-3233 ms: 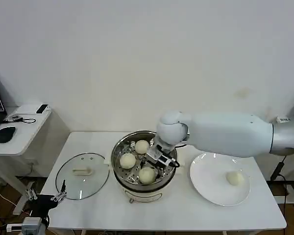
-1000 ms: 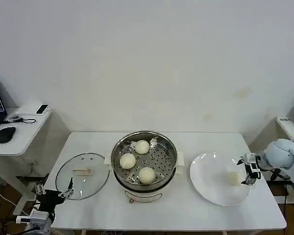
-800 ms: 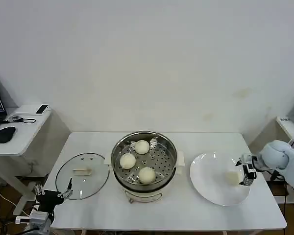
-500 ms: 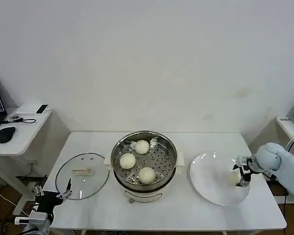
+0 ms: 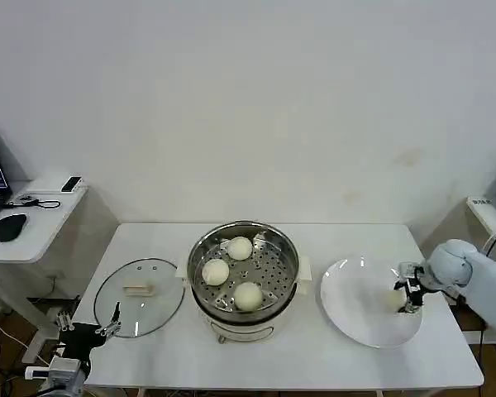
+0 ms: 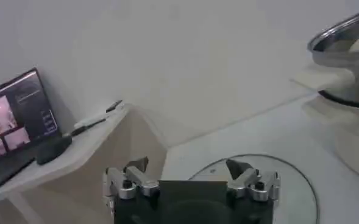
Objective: Take steamed baozi put them in steamer then cover it.
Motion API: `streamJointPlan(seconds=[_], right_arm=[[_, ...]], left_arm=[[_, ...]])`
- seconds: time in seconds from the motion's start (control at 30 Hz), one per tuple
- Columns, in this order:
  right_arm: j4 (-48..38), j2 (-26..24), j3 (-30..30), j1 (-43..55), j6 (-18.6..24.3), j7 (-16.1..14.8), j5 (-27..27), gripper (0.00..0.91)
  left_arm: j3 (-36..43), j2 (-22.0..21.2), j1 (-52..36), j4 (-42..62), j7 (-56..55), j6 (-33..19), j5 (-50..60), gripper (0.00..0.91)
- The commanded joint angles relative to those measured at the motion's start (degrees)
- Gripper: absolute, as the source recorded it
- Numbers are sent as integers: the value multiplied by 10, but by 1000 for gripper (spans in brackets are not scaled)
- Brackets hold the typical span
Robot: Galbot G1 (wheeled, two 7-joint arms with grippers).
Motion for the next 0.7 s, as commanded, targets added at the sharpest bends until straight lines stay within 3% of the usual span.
streamJointPlan(seconds=[0.03, 0.2, 0.4, 0.57, 0.7], right_arm=[[30, -25, -46, 73, -7, -17, 18, 655], [76, -35, -87, 171, -19, -15, 66, 655], [120, -6, -179, 323, -61, 9, 149, 655], [124, 81, -266, 447, -116, 38, 217, 655], [109, 156, -296, 494, -146, 62, 265, 665]], left_arm=[[1, 1, -1, 0, 0, -1, 0, 907], [5, 2, -4, -2, 1, 1, 2, 907], [10, 1, -9, -4, 1, 1, 2, 907], [10, 1, -9, -2, 1, 1, 3, 907], [4, 2, -9, -2, 1, 0, 3, 907]])
